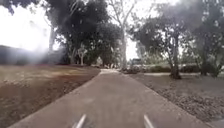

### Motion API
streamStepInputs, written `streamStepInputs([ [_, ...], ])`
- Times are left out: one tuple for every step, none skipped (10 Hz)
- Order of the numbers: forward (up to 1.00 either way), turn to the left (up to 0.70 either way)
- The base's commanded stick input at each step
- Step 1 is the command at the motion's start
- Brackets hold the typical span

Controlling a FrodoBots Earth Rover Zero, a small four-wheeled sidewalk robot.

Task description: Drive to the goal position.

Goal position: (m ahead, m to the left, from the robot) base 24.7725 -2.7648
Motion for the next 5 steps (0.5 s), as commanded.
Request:
streamStepInputs([
  [0.7, 0.0],
  [0.7, -0.35],
  [0.7, -0.35],
  [0.7, -0.34],
  [0.7, -0.01],
])
